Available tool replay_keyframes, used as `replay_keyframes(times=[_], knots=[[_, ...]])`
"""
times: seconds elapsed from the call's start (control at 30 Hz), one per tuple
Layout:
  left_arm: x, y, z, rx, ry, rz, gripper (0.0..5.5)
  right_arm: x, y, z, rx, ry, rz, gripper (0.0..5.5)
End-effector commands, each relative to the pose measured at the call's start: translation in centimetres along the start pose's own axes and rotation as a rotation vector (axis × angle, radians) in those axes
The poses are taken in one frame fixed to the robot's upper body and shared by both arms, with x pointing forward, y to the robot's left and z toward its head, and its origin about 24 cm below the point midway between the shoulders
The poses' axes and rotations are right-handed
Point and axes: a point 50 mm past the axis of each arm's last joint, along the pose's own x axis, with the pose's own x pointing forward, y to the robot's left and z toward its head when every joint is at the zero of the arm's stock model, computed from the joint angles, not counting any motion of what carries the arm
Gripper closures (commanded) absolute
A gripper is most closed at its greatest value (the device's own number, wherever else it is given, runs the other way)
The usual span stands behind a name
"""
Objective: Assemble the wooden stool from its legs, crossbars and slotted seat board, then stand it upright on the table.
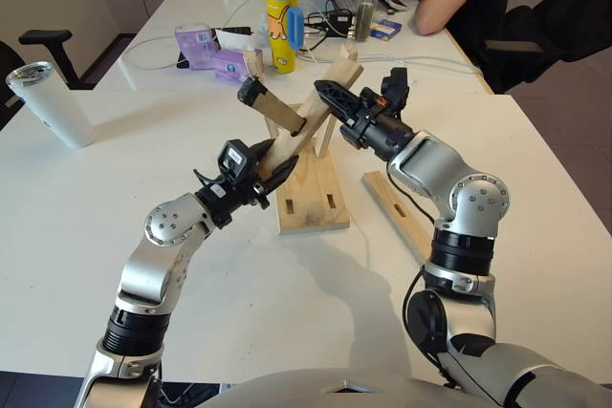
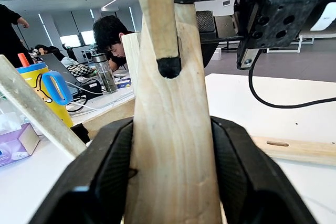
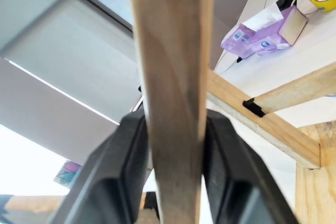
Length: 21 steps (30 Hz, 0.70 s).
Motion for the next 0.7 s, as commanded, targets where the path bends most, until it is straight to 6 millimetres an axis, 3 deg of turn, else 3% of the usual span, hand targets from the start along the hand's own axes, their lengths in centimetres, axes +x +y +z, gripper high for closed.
replay_keyframes(times=[0.03,0.1,0.33,0.47,0.63,0.7], knots=[[0.1,0.0,-0.1,0.018,0.007,0.001,3.46,0.5,1.0,0.6,-0.022,-0.005,0.039,3.43],[0.2,0.1,-0.1,0.017,0.006,0.006,3.46,0.5,1.0,0.6,-0.026,-0.005,0.038,3.37],[0.1,0.2,0.1,0.018,-0.005,0.022,3.46,0.4,0.8,0.6,-0.046,0.008,0.016,4.41],[0.1,-0.2,0.0,-0.002,-0.005,0.011,3.46,0.4,0.9,0.5,-0.048,0.012,0.017,4.43],[0.1,0.1,-0.1,-0.025,-0.008,0.044,2.46,0.2,0.9,0.7,-0.095,-0.008,0.001,4.45],[-0.6,0.5,-1.3,-0.014,0.058,0.052,2.41,-0.2,0.2,1.4,-0.275,-0.043,-0.109,4.46]])
